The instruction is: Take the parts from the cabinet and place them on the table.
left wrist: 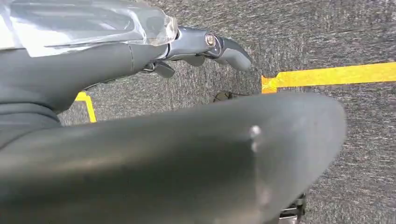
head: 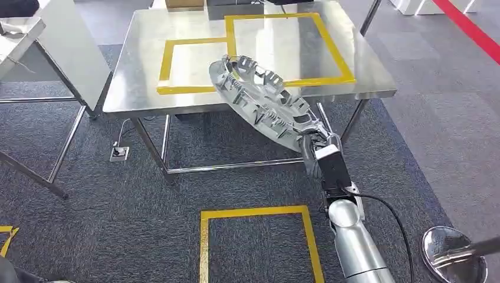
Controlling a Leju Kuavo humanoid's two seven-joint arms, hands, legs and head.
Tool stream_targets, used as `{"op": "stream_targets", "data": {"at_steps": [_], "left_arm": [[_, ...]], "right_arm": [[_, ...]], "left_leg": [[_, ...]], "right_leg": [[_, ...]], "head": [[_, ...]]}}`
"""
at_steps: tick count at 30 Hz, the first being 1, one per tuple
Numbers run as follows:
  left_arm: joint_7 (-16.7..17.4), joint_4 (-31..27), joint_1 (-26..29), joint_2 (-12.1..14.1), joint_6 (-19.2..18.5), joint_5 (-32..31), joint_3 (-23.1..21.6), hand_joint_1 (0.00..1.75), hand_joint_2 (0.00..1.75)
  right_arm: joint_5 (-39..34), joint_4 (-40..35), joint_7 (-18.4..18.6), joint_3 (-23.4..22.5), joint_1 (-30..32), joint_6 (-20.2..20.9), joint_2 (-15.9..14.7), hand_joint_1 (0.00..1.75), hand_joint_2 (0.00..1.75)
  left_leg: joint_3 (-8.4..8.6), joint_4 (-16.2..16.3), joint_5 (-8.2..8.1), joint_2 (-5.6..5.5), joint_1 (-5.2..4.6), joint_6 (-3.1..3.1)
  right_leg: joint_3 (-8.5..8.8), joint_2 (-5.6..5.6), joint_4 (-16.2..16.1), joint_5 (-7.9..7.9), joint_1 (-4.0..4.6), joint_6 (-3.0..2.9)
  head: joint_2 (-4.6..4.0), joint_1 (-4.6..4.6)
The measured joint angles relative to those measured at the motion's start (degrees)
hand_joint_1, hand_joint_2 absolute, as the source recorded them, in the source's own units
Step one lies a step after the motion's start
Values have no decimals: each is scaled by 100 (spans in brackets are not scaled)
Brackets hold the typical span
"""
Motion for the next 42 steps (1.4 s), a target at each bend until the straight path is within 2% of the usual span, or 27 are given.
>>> {"op": "stream_targets", "data": {"at_steps": [10,14,19,21,23,24,25,26,28,29,30,31,32,33,34,35,36,37,39,40,41,42], "left_arm": [[-26,0,5,7,17,0,44,0,0],[-101,0,5,13,17,-20,44,0,0],[-140,0,6,31,24,-109,42,0,0],[-155,0,5,35,24,-122,42,0,0],[-170,0,6,35,24,-168,39,0,0],[-170,0,8,31,24,-175,39,0,0],[-173,0,13,30,24,-181,39,0,0],[-173,0,13,28,22,-181,39,0,0],[-175,0,20,33,22,-181,39,0,0],[-173,0,27,33,22,-181,39,0,0],[-173,0,33,33,22,-181,39,0,0],[-173,0,39,33,22,-179,39,0,0],[-175,0,43,29,22,-179,39,0,0],[-173,0,45,24,22,-179,39,0,0],[-175,0,45,22,20,-179,39,0,0],[-175,2,42,37,22,-177,39,0,0],[-175,0,31,35,20,-173,39,0,0],[-168,0,22,35,22,-173,39,0,0],[-170,0,38,33,22,-173,39,0,0],[-173,0,27,35,22,-173,39,0,0],[-177,0,20,33,22,-173,39,0,0],[-190,0,13,31,22,-173,37,0,0]], "right_arm": [[28,7,-11,20,2,-17,-2,175,175],[44,4,-26,20,7,-52,-2,175,175],[77,-18,-26,20,89,-87,-24,175,175],[76,-46,-26,20,147,-87,-48,175,175],[74,-74,-28,22,198,-87,-90,175,175],[74,-96,-28,22,214,-87,-109,175,175],[76,-114,-28,22,230,-87,-122,175,175],[76,-127,-28,28,225,-87,-136,175,175],[74,-136,-33,33,232,-87,-144,175,175],[74,-142,-33,33,239,-87,-149,175,175],[74,-142,-33,33,250,-87,-157,175,175],[76,-142,-33,33,272,-87,-162,175,175],[76,-142,-33,35,286,-87,-168,175,175],[76,-144,-33,35,295,-87,-170,175,175],[77,-144,-33,35,300,-87,-177,175,175],[76,-133,-33,39,306,-85,-197,175,175],[72,-142,-37,42,289,-87,-194,175,175],[74,-144,-31,42,303,-83,-184,175,175],[77,-146,-28,37,300,-83,-188,175,175],[79,-146,-24,42,298,-83,-179,175,175],[83,-144,-13,39,293,-83,-181,175,175],[76,-144,-22,37,285,-83,-181,175,175]], "left_leg": [[-20,14,-6,-10,-8,41],[-24,13,-9,-10,-7,43],[-27,28,-31,-12,-19,76],[-25,28,-25,-8,-47,115],[-11,-41,-46,17,-55,212],[52,-54,-41,39,-24,245],[139,-71,-31,81,-5,258],[167,-69,-45,107,0,277],[193,-64,-81,177,0,267],[214,-63,-108,208,2,255],[245,-61,-140,231,9,233],[298,-61,-183,243,19,208],[362,-56,-224,255,35,178],[447,-54,-288,256,55,139],[524,-48,-346,259,66,95],[499,-48,-387,270,39,36],[454,0,-393,264,40,13],[432,6,-430,273,35,-31],[452,22,-440,281,35,-60],[363,164,-416,295,46,-78],[186,459,-437,304,46,-104],[-71,848,-588,311,50,-125]], "right_leg": [[4,-9,-42,18,-6,98],[-6,-9,-42,17,0,99],[-5,-7,-51,21,-16,160],[-4,1,-72,32,-41,198],[-7,3,42,116,-37,264],[-6,9,45,102,-34,278],[-64,-118,138,8,-18,261],[-197,-271,411,-158,-3,259],[-678,-389,1308,-547,-10,277],[-914,-415,1723,-681,-12,294],[-1029,-428,1879,-686,-19,310],[-979,-438,1737,-558,-27,312],[-806,-447,1362,-331,-36,308],[-539,-456,802,-22,-53,308],[-295,-476,269,240,-78,341],[-303,-481,225,139,-28,362],[-281,-495,140,-18,-6,239],[-314,-475,209,72,-13,157],[-288,-469,236,13,-30,98],[-252,-468,207,-3,-49,78],[-225,-473,202,-29,-50,41],[-217,-475,197,-50,-50,10]], "head": [[0,-2],[0,-2],[0,-4],[0,-2],[0,-4],[0,-4],[0,4],[0,63],[0,63],[0,74],[0,68],[0,72],[0,68],[0,72],[0,74],[0,85],[0,85],[0,44],[0,20],[0,22],[0,-7],[0,-15]]}}
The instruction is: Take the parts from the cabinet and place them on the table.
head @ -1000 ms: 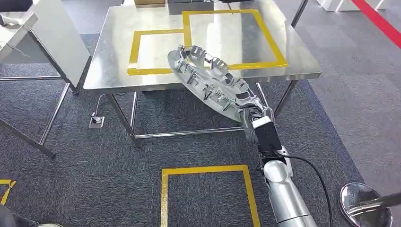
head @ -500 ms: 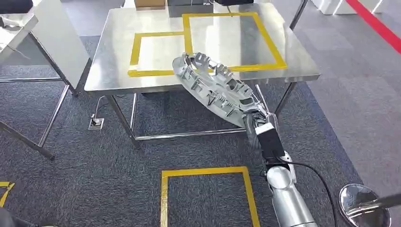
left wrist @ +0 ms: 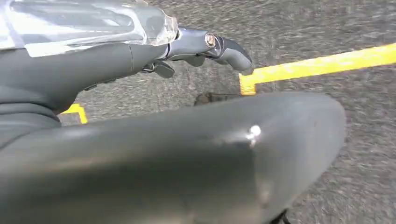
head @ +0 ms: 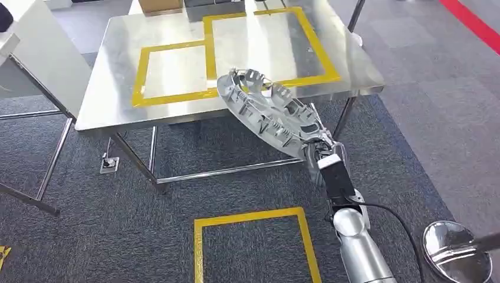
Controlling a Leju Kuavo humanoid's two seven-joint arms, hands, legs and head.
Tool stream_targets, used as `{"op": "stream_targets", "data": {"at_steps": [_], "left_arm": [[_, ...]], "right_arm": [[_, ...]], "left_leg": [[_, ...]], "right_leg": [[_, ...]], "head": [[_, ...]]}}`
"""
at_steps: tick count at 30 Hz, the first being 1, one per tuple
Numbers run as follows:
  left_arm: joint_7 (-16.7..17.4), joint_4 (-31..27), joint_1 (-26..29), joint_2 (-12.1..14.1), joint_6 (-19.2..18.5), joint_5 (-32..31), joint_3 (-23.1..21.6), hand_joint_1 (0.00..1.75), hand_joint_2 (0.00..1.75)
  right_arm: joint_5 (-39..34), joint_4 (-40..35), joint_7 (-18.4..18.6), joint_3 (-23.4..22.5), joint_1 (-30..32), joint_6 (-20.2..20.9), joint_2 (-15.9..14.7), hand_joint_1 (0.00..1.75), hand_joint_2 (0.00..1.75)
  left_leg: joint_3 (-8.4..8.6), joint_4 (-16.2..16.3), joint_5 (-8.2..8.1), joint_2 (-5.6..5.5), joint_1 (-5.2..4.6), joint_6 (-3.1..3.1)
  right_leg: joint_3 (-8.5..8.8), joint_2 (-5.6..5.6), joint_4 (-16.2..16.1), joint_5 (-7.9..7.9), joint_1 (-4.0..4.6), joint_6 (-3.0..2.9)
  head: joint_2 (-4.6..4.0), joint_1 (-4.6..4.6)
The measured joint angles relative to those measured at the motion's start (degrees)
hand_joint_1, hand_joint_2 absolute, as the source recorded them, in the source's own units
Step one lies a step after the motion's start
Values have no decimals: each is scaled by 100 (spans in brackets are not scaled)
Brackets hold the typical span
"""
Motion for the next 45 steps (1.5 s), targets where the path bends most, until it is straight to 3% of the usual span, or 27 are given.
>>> {"op": "stream_targets", "data": {"at_steps": [2,4,5,7,8,9,10,12,14,17,18,19,20,23,24,27,29,30,33,34,35,36,38,39,41,43,45], "left_arm": [[2,0,11,0,-2,0,0,0,0],[2,0,16,0,-2,-4,0,0,0],[0,0,15,0,-2,-7,0,0,0],[0,0,15,2,-4,-7,0,0,0],[0,0,14,18,-2,-7,2,0,0],[0,0,0,24,-2,-7,0,0,0],[0,0,-3,24,-2,-7,0,0,0],[0,0,16,28,-2,-7,2,0,0],[0,0,13,20,0,0,4,0,0],[-2,0,7,17,0,0,4,0,0],[-2,0,10,17,2,0,4,0,0],[-2,0,10,18,2,2,7,0,0],[-2,0,10,17,2,0,7,0,0],[-4,0,10,9,15,0,7,0,0],[-11,0,10,9,20,0,7,0,0],[-79,0,12,11,18,0,9,0,0],[-111,-4,10,20,17,-9,7,0,0],[-125,-4,6,20,20,-9,7,0,0],[-155,-4,20,26,28,-33,7,0,0],[-160,-4,31,28,35,-37,7,0,0],[-168,-4,38,33,39,-44,7,0,0],[-173,-4,39,35,44,-44,7,0,0],[-188,-4,43,46,46,-50,7,0,0],[-190,0,41,46,44,-52,7,0,0],[-212,-2,38,48,44,-63,4,0,0],[-212,0,57,55,44,-89,7,0,0],[-212,-2,66,57,44,-105,7,0,0]], "right_arm": [[0,2,-31,11,-16,0,0,175,175],[0,11,-66,11,-14,-4,-2,175,175],[-4,18,-90,11,-11,-9,-4,175,175],[-15,17,-142,24,-16,-9,-2,175,175],[-11,17,-171,44,-25,-15,-2,175,175],[2,17,-181,61,-40,-22,-4,175,175],[2,17,-186,66,-53,-24,-4,175,175],[9,17,-186,92,-53,-24,4,175,175],[17,11,-186,101,-56,-24,-4,175,175],[5,15,-186,118,-86,-24,-7,175,175],[-4,26,-188,120,-86,-22,-9,175,175],[-18,43,-188,124,-84,-17,-11,175,175],[-35,53,-188,131,-84,-11,-13,175,175],[-83,52,-201,146,-86,-9,-13,175,175],[-94,52,-210,151,-100,-9,-13,175,175],[-120,52,-234,155,-98,-9,-22,175,175],[-133,44,-234,153,-90,-13,-26,175,175],[-147,44,-238,151,-91,-15,-28,175,175],[-166,44,-253,151,-68,-24,-31,175,175],[-175,44,-253,151,-50,-24,-35,175,175],[-175,44,-253,151,-22,-26,-41,175,175],[-177,44,-254,151,1,-28,-46,175,175],[-186,44,-254,151,13,-31,-48,175,175],[-190,42,-253,151,12,-33,-48,175,175],[-197,37,-262,149,2,-44,-57,175,175],[-210,35,-264,149,16,-44,-59,175,175],[-216,35,-256,155,37,-28,-63,175,175]], "left_leg": [[-531,770,-372,3,-1,-33],[-779,946,-345,4,-2,-17],[-746,705,-110,4,-4,2],[-379,-242,516,3,-40,102],[-215,-645,701,18,-75,172],[-208,-687,488,26,-103,189],[-198,-671,427,4,-116,189],[-184,-684,595,-4,-125,224],[-61,-816,706,15,-50,263],[-61,-817,715,17,-47,304],[-63,-814,710,16,-50,309],[-59,-813,706,13,-50,311],[-55,-812,701,3,-50,307],[-24,-800,662,-27,-50,250],[-54,-772,642,-26,-103,218],[-45,-818,631,-18,-87,160],[-61,-754,558,-14,-84,86],[-184,-506,438,-11,-83,58],[-961,852,-1,-7,-38,-1],[-1116,1044,31,-2,-35,-8],[-1131,944,205,5,-34,-3],[-1017,610,473,12,-34,5],[-562,-486,1099,16,-37,50],[-461,-612,934,17,-60,65],[-319,-749,820,24,-98,133],[-202,-799,746,13,-77,226],[-16,-843,651,-14,-42,297]], "right_leg": [[23,3,0,-36,13,-42],[66,8,0,-69,36,-57],[104,14,-1,-89,53,-58],[184,20,-6,-118,84,-55],[201,20,-12,-125,73,-52],[203,25,-10,-125,100,-30],[183,27,-12,-135,92,8],[224,27,-30,-140,88,73],[188,22,63,-224,98,138],[-315,20,1196,-813,87,217],[-500,20,1579,-927,88,238],[-559,20,1685,-900,88,244],[-473,18,1493,-751,87,236],[255,-8,26,-114,88,188],[344,-10,-101,-197,107,158],[316,7,-103,-207,132,48],[388,12,-160,-209,68,-30],[417,9,-166,-259,59,-88],[500,6,-163,-340,57,-108],[544,8,-163,-374,57,-101],[607,10,-163,-419,55,-94],[678,12,-163,-465,54,-81],[839,11,-168,-581,49,-46],[856,11,-185,-630,68,-9],[901,29,-244,-687,74,75],[978,28,-118,-586,66,159],[651,11,486,-424,63,196]], "head": [[0,-20],[0,-24],[0,-22],[0,-24],[0,-18],[0,-9],[0,-26],[0,-20],[0,-9],[0,39],[0,42],[0,41],[0,44],[0,52],[0,48],[0,44],[0,42],[0,11],[0,-24],[0,-31],[0,-31],[0,-28],[0,-31],[0,-28],[0,-24],[0,-26],[0,2]]}}
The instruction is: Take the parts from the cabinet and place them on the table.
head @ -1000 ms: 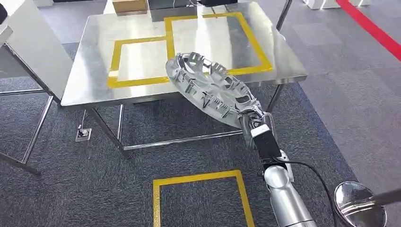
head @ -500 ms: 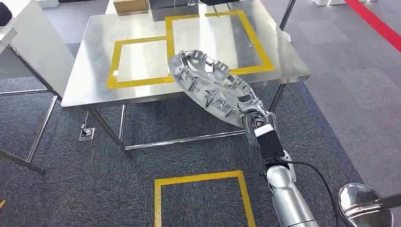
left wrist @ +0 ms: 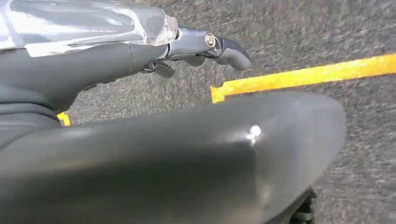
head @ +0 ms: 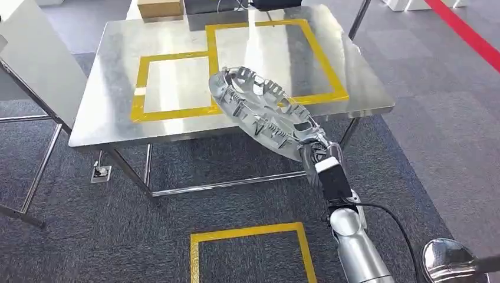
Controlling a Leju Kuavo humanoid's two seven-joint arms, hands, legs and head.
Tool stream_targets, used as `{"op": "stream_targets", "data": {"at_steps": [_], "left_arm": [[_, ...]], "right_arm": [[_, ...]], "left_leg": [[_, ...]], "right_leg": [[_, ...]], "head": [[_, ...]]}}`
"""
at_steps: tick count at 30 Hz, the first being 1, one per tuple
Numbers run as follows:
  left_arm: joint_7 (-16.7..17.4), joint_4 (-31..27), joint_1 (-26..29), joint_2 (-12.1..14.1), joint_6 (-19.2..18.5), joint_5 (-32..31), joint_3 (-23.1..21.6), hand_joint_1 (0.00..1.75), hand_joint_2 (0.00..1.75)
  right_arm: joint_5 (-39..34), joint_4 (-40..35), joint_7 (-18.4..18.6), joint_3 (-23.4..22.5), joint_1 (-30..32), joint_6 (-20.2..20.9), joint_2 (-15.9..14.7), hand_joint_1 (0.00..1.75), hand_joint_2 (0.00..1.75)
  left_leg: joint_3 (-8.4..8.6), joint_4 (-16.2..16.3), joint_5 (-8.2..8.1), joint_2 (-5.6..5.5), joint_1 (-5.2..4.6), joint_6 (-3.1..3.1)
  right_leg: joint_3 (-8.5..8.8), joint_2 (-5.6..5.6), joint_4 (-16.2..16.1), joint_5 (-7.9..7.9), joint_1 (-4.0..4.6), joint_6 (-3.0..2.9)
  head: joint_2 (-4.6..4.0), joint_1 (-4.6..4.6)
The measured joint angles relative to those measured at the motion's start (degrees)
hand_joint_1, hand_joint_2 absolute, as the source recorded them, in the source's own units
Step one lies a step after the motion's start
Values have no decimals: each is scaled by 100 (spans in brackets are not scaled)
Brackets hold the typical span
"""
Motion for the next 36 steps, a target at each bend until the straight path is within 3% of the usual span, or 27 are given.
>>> {"op": "stream_targets", "data": {"at_steps": [1,3,5,6,7,8,9,10,11,12,14,16,17,19,20,21,22,23,24,25,28,30,31,33,34,35,36], "left_arm": [[0,0,-4,-2,0,-4,-2,0,0],[0,0,10,-2,-4,-13,-2,0,0],[2,2,25,-4,-13,-17,-2,0,0],[7,2,30,-7,-22,-22,-2,0,0],[7,2,34,-15,-26,-22,-2,0,0],[7,2,37,-18,-26,-22,-2,0,0],[9,22,63,-20,-26,-24,0,0,0],[9,28,66,-17,-26,-31,-2,0,0],[22,24,34,-20,-24,-35,-2,0,0],[26,20,37,-20,-13,-42,-2,0,0],[26,7,9,-6,-4,-65,-4,0,0],[24,9,-19,-20,-2,-77,-7,0,0],[26,9,-21,-17,9,-96,-9,0,0],[48,11,-1,-17,39,-116,-9,0,0],[61,11,2,-17,64,-116,-9,0,0],[81,11,2,-17,79,-114,-9,0,0],[109,11,3,-17,92,-114,-9,0,0],[116,11,6,-17,111,-114,-7,0,0],[120,13,17,-15,127,-111,-7,0,0],[120,22,23,-13,129,-107,-2,0,0],[96,20,18,-11,114,-107,-2,0,0],[63,9,14,-7,103,-107,-2,0,0],[52,7,0,-4,101,-107,-2,0,0],[48,7,-9,-9,90,-107,-2,0,0],[48,7,-5,-9,74,-107,-2,0,0],[46,9,5,-9,72,-107,-2,0,0],[44,9,18,-9,66,-109,-2,0,0]], "right_arm": [[22,0,-4,2,2,-2,0,175,175],[85,0,-2,4,13,-33,-2,175,175],[138,-15,11,4,53,-50,-4,175,175],[151,-35,24,7,90,-68,-7,175,175],[157,-59,52,7,124,-87,-9,175,175],[162,-81,66,7,152,-92,-11,175,175],[166,-83,72,9,192,-94,-26,175,175],[166,-101,79,11,204,-109,-31,175,175],[188,-125,103,18,224,-112,-22,175,175],[212,-225,105,17,227,-118,-15,175,175],[234,-282,111,20,229,-118,0,175,175],[230,-286,111,4,264,-142,-11,175,175],[234,-286,111,0,278,-140,-15,175,175],[273,-286,125,-4,326,-136,-13,175,175],[293,-286,142,-7,333,-125,-13,175,175],[315,-286,171,-9,332,-94,-11,175,175],[326,-286,195,-13,331,-77,4,175,175],[339,-289,205,-11,323,-44,22,175,175],[339,-286,210,-7,326,-31,44,175,175],[339,-284,212,-4,327,-31,59,175,175],[343,-352,212,-7,316,-31,68,175,175],[345,-411,216,-4,349,-31,83,175,175],[345,-439,216,0,356,-31,85,175,175],[341,-466,216,-2,375,-31,83,175,175],[339,-479,216,-4,395,-31,79,175,175],[339,-479,216,-4,418,-31,79,175,175],[341,-483,216,-2,447,-31,81,175,175]], "left_leg": [[65,0,-68,-12,1,28],[225,-1,-222,-51,1,43],[442,-2,-395,-130,9,36],[579,-2,-488,-142,17,24],[731,-1,-612,-181,24,10],[862,-1,-725,-201,26,-13],[864,-14,-839,-205,22,-42],[1020,6,-933,-236,2,-83],[976,-91,-986,-230,9,-139],[1152,-170,-961,-206,23,-176],[1214,-109,-841,-182,4,-226],[767,683,-653,-11,9,-262],[478,1063,-765,10,12,-288],[25,1398,-1409,13,11,-317],[-132,1343,-1603,15,12,-317],[-218,1170,-1549,16,12,-311],[-246,864,-1275,19,11,-299],[-244,446,-750,19,5,-271],[-260,68,-44,21,-9,-217],[-287,85,147,21,-34,-191],[-207,50,128,-9,-73,-127],[-89,-78,142,-14,-10,-89],[-50,-95,114,-6,1,-43],[-6,-95,50,-3,2,5],[26,-95,3,-6,2,13],[84,-95,-41,-11,2,10],[169,-95,-96,-18,4,3]], "right_leg": [[-325,-1,459,-21,-3,10],[-899,-2,1078,-422,-6,53],[-1191,-3,1085,-809,-9,83],[-1220,-4,837,-839,-10,79],[-1209,-6,450,-710,-9,54],[-1197,-17,49,-277,-9,37],[-1224,-45,-330,678,-4,7],[-1238,-51,-387,905,28,-30],[-1159,-30,-352,799,56,-77],[-1135,-3,-385,754,62,-138],[-909,-2,-476,646,14,-226],[-684,-10,-565,540,6,-284],[-590,-8,-609,480,5,-282],[-365,4,-677,339,5,-290],[-260,20,-686,260,5,-288],[-171,25,-686,189,5,-285],[-80,33,-687,123,7,-279],[8,39,-688,53,12,-270],[57,39,-695,-9,15,-256],[128,49,-686,-59,28,-216],[140,51,-748,-113,8,-122],[140,33,-700,-204,18,-68],[-20,30,-398,-307,18,-37],[-600,28,575,-636,0,15],[-873,28,991,-710,1,35],[-1034,26,1171,-643,-1,41],[-1039,22,1036,-424,-6,38]], "head": [[0,13],[0,15],[0,13],[0,22],[0,24],[0,41],[-2,70],[0,46],[-2,50],[0,45],[0,39],[0,0],[0,9],[0,2],[0,4],[0,0],[0,2],[0,2],[0,-16],[0,13],[0,-9],[0,0],[0,9],[0,11],[0,6],[0,15],[0,9]]}}
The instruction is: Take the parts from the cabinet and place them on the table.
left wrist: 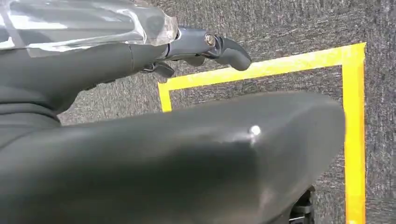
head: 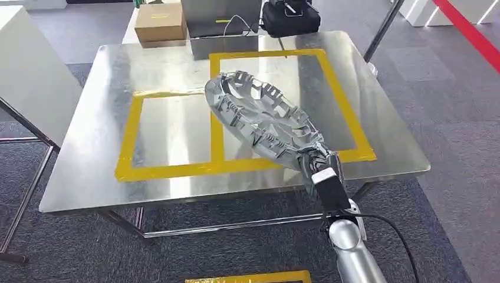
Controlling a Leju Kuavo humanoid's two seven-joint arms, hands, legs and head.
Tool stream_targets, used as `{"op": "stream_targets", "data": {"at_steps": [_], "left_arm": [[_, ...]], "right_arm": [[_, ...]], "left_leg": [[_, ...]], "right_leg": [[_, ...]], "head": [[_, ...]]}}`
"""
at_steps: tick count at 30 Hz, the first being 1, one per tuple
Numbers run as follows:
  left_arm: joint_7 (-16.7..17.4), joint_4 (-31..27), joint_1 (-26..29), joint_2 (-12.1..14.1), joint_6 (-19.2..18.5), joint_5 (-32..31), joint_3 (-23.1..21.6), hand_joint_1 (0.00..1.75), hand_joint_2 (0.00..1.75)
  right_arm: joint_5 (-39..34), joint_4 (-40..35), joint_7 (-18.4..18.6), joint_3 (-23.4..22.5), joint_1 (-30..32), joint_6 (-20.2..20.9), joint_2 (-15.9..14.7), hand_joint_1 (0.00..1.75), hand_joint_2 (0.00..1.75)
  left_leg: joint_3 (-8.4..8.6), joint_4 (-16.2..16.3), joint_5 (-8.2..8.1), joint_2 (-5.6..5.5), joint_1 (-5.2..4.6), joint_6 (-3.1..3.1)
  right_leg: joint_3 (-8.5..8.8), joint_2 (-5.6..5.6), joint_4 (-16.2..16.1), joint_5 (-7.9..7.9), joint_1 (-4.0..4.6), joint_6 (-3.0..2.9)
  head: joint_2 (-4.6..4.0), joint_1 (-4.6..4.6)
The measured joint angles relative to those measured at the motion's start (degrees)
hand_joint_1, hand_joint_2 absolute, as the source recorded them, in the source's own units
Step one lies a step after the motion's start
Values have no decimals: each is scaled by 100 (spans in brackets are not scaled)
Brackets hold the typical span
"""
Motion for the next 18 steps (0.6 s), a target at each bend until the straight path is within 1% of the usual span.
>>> {"op": "stream_targets", "data": {"at_steps": [1,2,3,4,5,6,7,8,9,10,11,12,13,14,15,16,17,18], "left_arm": [[-2,0,1,0,-7,0,0,0,0],[-4,0,-1,-7,-7,-4,0,0,0],[-7,0,-2,-9,-7,-7,0,0,0],[-11,0,-9,-4,-7,-7,0,0,0],[-22,-2,-21,-2,-4,-11,0,0,0],[-22,-2,-23,-2,4,-18,0,0,0],[-22,-2,-22,-4,11,-20,-2,0,0],[-22,-4,-26,-4,18,-24,0,0,0],[-22,-9,-29,0,26,-24,-2,0,0],[-24,-9,-32,-2,31,-24,-2,0,0],[-24,-9,-37,-7,31,-26,-2,0,0],[-24,-9,-37,-4,31,-26,-2,0,0],[-22,-7,-30,-4,28,-26,-2,0,0],[-22,-7,-23,-7,31,-26,-2,0,0],[-20,-7,-22,-4,31,-26,-2,0,0],[-20,-9,-23,-4,31,-26,-2,0,0],[-20,-9,-24,-4,30,-26,-2,0,0],[-20,-9,-24,0,31,-26,-2,0,0]], "right_arm": [[4,-30,2,0,31,0,0,175,175],[7,-59,9,-2,51,0,0,175,175],[9,-77,11,-7,53,0,0,175,175],[7,-85,11,-7,44,2,-2,175,175],[11,-120,11,-9,36,2,7,175,175],[13,-149,11,-11,42,2,9,175,175],[13,-164,11,-18,45,2,9,175,175],[20,-177,11,-22,43,2,9,175,175],[28,-192,13,-24,49,7,18,175,175],[31,-199,20,-26,46,7,20,175,175],[28,-201,22,-31,49,7,20,175,175],[31,-201,22,-33,49,7,20,175,175],[31,-201,20,-33,49,7,24,175,175],[35,-199,22,-33,58,9,26,175,175],[63,-201,28,-33,76,13,26,175,175],[77,-199,39,-33,87,18,26,175,175],[83,-201,52,-33,91,22,31,175,175],[90,-201,59,-33,90,26,33,175,175]], "left_leg": [[95,0,-60,-18,3,-17],[194,1,-118,-24,7,-38],[280,3,-178,-26,10,-67],[262,12,-226,-27,-34,-118],[249,40,-250,-30,-27,-152],[239,26,-243,-25,-28,-164],[246,8,-247,-14,-21,-171],[264,3,-280,-14,-20,-205],[246,49,-340,10,-9,-243],[139,272,-438,27,-10,-276],[-104,705,-622,35,3,-298],[-408,1220,-816,42,15,-312],[-718,1704,-948,42,17,-324],[-903,1933,-933,42,21,-330],[-951,1881,-772,42,27,-327],[-880,1590,-501,44,36,-319],[-707,1122,-183,47,38,-306],[-476,551,141,48,38,-289]], "right_leg": [[132,-7,-389,327,-8,-3],[341,-11,-936,691,-15,-9],[512,-24,-1429,939,-19,-16],[599,-32,-1446,826,15,-21],[711,-19,-1636,722,11,-72],[677,1,-1608,713,20,-106],[671,13,-1604,690,32,-139],[688,18,-1625,679,15,-167],[723,14,-1648,669,-18,-196],[742,5,-1650,644,-22,-237],[748,-7,-1649,627,-23,-262],[756,-12,-1649,613,-22,-282],[766,-15,-1648,598,-22,-296],[787,-14,-1648,581,-22,-296],[820,-12,-1648,560,-22,-291],[858,-8,-1648,536,-23,-286],[906,-4,-1648,510,-24,-274],[957,-3,-1649,481,-26,-253]], "head": [[0,13],[0,11],[0,18],[0,24],[0,18],[0,-11],[0,-13],[0,-20],[0,-11],[0,-37],[0,-52],[0,-50],[0,-52],[0,-55],[0,-50],[0,-52],[0,-53],[0,-52]]}}
